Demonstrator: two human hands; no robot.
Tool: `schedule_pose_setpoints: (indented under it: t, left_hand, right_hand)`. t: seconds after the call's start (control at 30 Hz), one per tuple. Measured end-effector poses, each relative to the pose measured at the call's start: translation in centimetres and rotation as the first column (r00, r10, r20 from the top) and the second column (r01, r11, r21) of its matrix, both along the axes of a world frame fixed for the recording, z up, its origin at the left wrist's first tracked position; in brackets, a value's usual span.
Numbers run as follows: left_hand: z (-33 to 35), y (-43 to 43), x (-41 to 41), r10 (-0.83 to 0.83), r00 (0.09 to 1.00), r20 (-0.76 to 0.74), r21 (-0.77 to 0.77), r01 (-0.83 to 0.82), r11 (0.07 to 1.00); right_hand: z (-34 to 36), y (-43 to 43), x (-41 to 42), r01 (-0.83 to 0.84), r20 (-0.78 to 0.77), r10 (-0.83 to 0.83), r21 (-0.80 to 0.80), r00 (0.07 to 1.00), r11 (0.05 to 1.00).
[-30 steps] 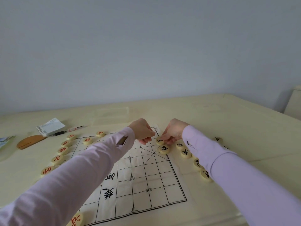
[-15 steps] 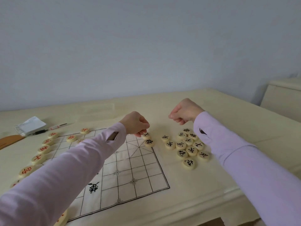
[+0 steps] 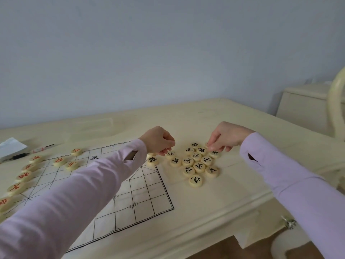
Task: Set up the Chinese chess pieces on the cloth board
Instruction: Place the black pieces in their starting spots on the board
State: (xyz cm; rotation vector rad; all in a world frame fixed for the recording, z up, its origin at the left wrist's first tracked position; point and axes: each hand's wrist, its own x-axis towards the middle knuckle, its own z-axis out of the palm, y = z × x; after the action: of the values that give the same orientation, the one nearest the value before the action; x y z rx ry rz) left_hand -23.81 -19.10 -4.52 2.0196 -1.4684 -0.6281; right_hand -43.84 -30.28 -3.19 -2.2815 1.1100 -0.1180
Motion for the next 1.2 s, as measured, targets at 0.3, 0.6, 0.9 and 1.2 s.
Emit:
schedule_pose_setpoints:
  t: [0.3, 0.6, 0.9, 1.2]
  left_hand:
    - [0.0, 0.7, -2.4, -0.395, 0.919, -0.001, 0.189, 0.388, 0.902]
    - [-1.3, -1.2, -2.2, -0.29, 0.938, 0.19, 0.092, 0.277, 0.957]
    - [-1.4, -1.4, -3.3, -0.383, 0.882, 0.273, 0.158, 0.352, 0.923]
    - [0.1, -1.3, -2.2, -0.102, 0.981, 0.162, -0.081, 0.116, 0.99]
  right_hand:
    - [-1.5, 1.4, -0.3, -0.14, -0.075, 0.146, 0.086, 0.986, 0.986]
    - [-2.4, 0.2, -0.7, -0.016, -0.03, 0.015, -0.024, 0.999, 1.0]
    - [-2.6, 0.1, -0.1, 0.028, -0.091, -0.033, -0.061, 0.995, 0.998]
    - [-2.1, 1.0, 0.1, 0.065, -0.129, -0.095, -0.222, 0.987, 0.973]
